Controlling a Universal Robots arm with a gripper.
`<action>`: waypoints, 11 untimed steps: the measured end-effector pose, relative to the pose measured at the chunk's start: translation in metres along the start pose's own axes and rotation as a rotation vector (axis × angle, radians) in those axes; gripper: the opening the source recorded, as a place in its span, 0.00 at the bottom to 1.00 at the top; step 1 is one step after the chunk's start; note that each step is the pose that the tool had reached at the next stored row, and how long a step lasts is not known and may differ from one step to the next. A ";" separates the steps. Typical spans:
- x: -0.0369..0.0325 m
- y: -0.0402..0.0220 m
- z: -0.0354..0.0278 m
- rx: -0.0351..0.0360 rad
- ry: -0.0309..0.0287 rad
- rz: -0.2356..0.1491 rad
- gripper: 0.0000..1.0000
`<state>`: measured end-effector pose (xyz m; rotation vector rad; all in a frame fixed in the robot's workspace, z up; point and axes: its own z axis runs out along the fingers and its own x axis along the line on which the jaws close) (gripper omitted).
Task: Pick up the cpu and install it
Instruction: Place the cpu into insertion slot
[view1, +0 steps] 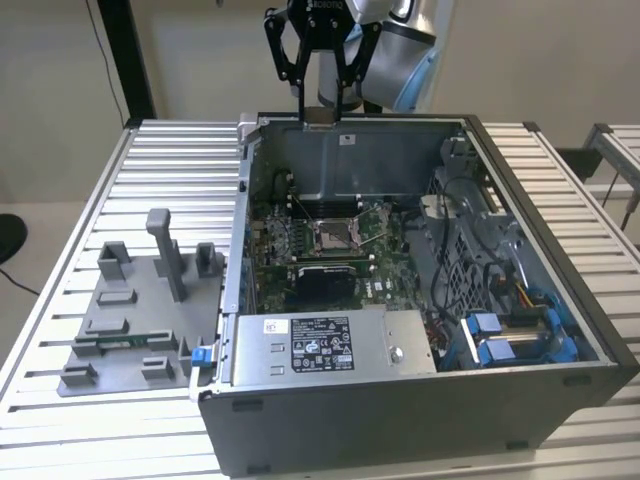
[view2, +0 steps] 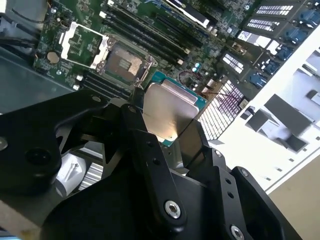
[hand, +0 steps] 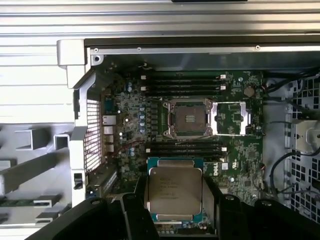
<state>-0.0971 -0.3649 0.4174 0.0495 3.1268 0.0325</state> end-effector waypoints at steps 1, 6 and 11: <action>0.0000 0.0000 0.0000 0.0001 0.0000 0.003 0.00; 0.0001 0.0000 0.0000 0.0003 -0.0005 0.022 0.00; 0.0002 0.0000 -0.0001 0.0011 -0.0014 0.071 0.00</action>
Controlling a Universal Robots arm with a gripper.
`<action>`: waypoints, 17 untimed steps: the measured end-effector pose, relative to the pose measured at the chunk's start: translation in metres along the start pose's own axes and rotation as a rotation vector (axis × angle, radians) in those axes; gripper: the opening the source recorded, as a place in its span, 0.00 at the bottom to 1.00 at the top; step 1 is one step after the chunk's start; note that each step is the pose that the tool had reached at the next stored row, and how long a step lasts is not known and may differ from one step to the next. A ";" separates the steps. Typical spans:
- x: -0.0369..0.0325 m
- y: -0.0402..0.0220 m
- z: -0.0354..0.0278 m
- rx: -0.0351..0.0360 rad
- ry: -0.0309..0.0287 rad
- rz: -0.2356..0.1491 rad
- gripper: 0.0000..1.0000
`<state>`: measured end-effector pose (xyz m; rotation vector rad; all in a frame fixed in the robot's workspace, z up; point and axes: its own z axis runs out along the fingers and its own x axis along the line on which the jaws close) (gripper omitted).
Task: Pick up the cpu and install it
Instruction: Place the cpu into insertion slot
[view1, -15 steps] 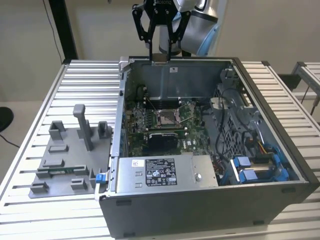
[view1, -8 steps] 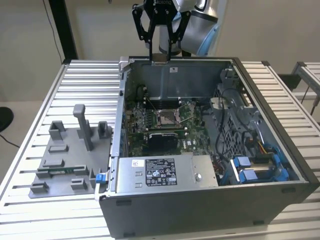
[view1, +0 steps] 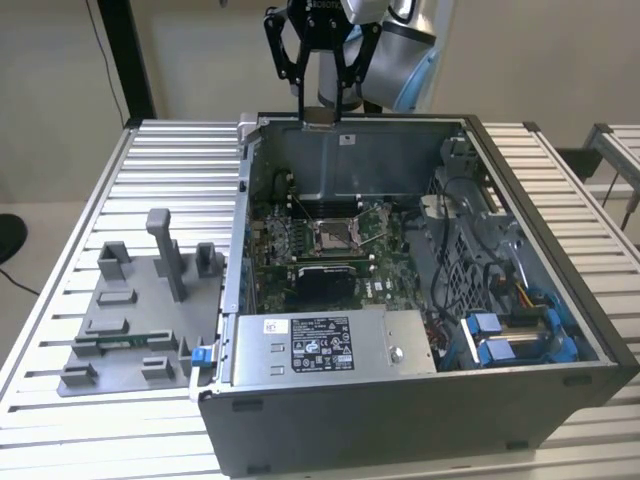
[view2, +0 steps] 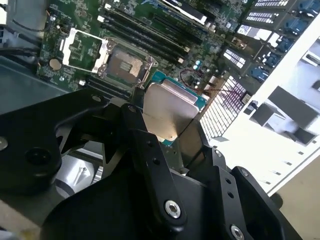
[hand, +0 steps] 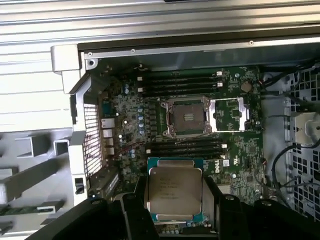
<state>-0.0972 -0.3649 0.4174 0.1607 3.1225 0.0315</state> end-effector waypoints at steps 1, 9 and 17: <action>0.0000 0.0000 0.0000 0.0002 -0.0001 0.010 0.00; 0.0000 0.0000 0.0000 0.0015 -0.0016 0.100 0.00; 0.0000 0.0000 0.0000 0.0027 -0.0036 0.192 0.00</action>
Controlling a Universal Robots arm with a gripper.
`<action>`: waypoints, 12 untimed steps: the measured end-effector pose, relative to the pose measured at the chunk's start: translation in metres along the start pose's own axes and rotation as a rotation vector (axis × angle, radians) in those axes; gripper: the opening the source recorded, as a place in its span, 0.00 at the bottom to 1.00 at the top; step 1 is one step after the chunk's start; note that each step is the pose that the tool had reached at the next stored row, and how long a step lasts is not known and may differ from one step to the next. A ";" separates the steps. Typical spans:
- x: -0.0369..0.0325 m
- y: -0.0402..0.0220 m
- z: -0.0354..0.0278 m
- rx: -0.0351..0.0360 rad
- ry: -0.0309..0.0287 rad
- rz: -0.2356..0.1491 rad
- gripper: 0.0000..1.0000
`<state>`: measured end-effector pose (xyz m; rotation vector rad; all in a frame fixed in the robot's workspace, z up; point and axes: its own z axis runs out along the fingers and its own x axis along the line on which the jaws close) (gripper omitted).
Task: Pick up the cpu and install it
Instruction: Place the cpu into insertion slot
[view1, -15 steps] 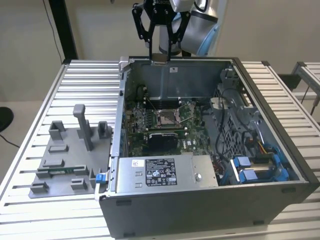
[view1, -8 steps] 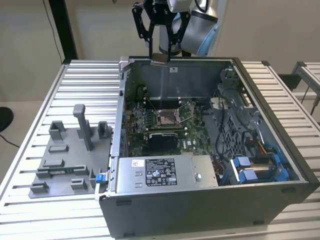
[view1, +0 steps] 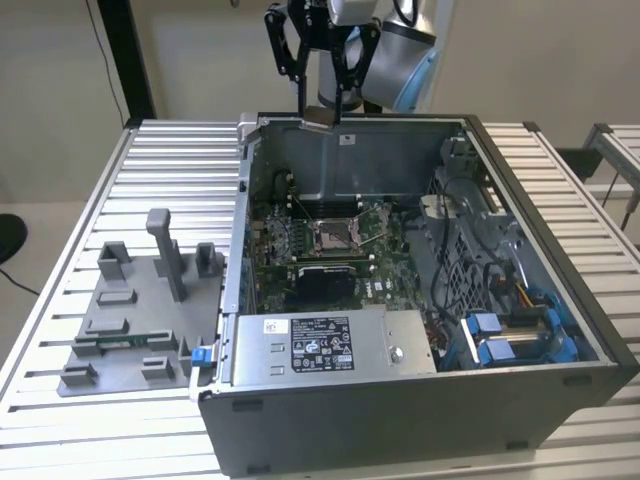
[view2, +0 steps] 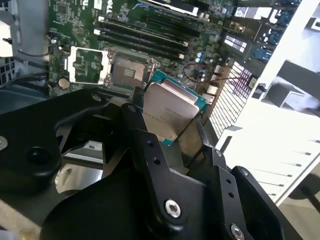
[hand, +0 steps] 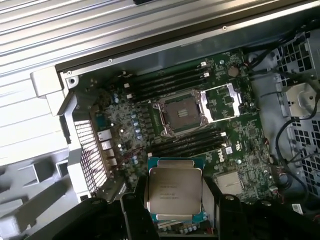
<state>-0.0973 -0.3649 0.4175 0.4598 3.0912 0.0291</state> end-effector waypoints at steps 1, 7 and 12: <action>0.0000 0.0000 0.0000 0.0001 -0.0002 0.010 0.00; 0.0000 0.0000 0.0000 0.0009 -0.0015 0.071 0.00; 0.0000 0.0000 0.0001 0.0018 -0.0029 0.137 0.00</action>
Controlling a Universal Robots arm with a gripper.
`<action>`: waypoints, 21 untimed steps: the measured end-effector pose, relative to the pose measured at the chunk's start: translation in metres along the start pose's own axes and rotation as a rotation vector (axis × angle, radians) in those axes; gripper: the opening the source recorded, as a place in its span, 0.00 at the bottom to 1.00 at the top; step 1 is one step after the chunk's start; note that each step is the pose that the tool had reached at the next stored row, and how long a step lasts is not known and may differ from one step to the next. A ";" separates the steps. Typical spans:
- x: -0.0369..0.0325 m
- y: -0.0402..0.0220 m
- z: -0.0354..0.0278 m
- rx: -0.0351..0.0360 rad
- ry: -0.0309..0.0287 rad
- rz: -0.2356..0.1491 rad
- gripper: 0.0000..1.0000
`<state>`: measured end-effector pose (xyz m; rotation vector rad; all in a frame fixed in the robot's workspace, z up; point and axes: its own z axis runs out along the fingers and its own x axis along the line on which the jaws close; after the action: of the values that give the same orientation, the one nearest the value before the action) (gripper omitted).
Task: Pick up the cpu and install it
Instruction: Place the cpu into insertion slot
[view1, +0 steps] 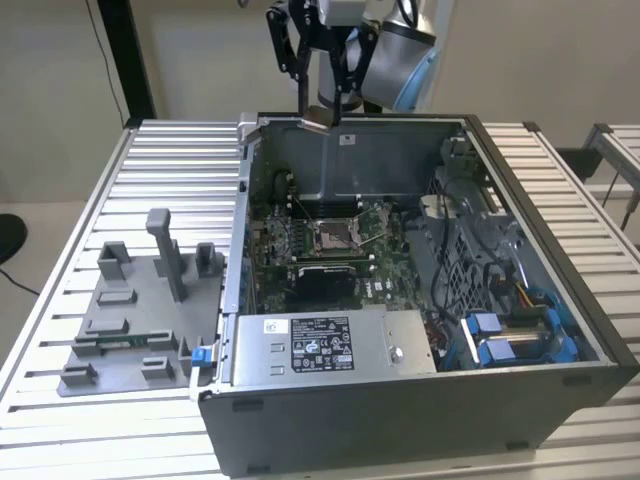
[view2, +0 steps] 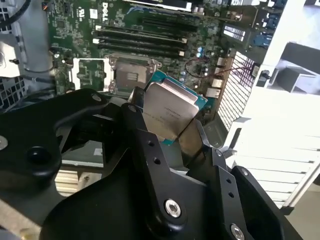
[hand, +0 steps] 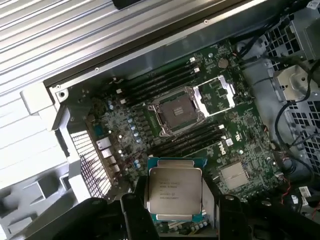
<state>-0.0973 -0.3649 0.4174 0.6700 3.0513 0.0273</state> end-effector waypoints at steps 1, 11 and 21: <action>0.0000 0.0000 0.0000 0.0001 -0.0002 0.011 0.00; 0.0000 0.0000 0.0000 0.0018 -0.0028 0.137 0.00; 0.0000 0.0000 0.0001 0.0038 -0.0059 0.285 0.00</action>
<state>-0.0973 -0.3649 0.4173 1.0961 2.9230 0.0231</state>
